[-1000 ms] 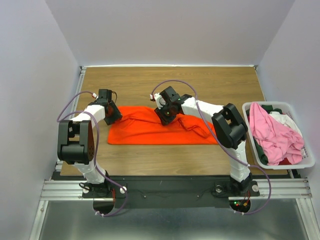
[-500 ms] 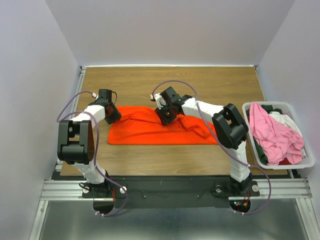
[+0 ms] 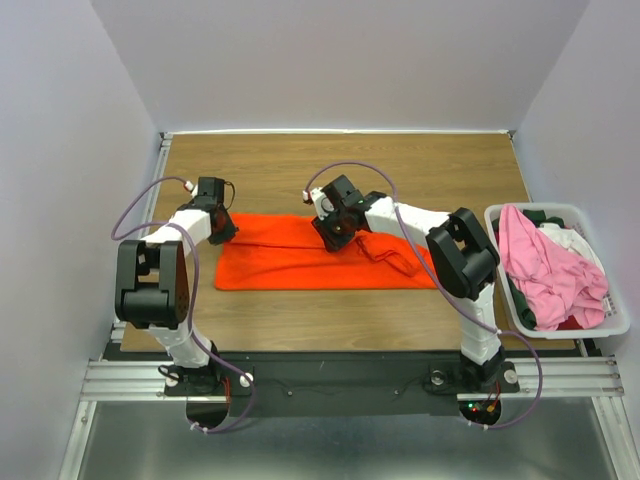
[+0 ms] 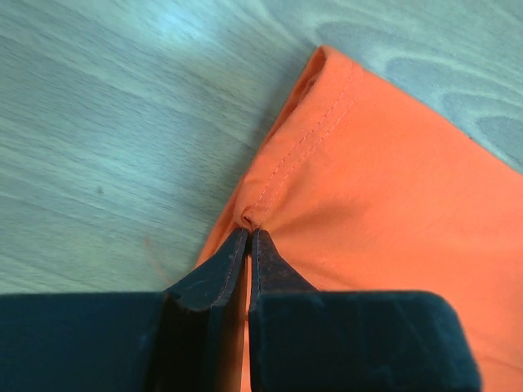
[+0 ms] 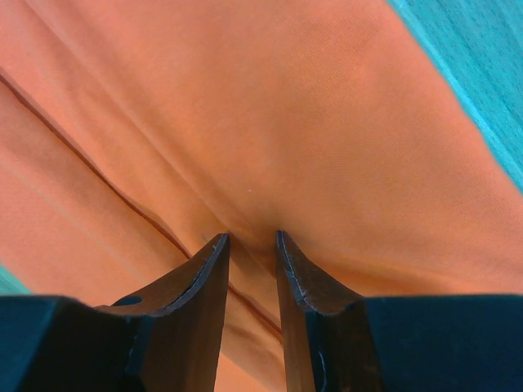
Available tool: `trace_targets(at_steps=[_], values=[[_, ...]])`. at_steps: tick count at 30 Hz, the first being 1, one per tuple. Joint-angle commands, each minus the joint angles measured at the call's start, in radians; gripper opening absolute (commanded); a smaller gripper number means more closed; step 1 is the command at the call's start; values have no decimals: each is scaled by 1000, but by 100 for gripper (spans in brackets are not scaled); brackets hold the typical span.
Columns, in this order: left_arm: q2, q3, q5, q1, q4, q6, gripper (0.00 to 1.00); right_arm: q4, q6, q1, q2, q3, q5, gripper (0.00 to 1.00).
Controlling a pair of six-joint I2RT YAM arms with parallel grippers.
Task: Fold and stack the t-shirts
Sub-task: Fold the tshirt
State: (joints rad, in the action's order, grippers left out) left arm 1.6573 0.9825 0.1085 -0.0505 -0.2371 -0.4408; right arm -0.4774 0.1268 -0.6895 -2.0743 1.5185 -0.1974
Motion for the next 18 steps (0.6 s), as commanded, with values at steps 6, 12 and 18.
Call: trace_targets(at_steps=[6,12,18], values=[[-61,9,80,5,-4,70,22,29,-15,-8,60,-14,7,35],[-25,-38,48,5,21,51,43,28,-33,-8,95,-8,-13,36],[-85,7,25,5,-31,42,68,25,-82,-8,170,23,65,56]])
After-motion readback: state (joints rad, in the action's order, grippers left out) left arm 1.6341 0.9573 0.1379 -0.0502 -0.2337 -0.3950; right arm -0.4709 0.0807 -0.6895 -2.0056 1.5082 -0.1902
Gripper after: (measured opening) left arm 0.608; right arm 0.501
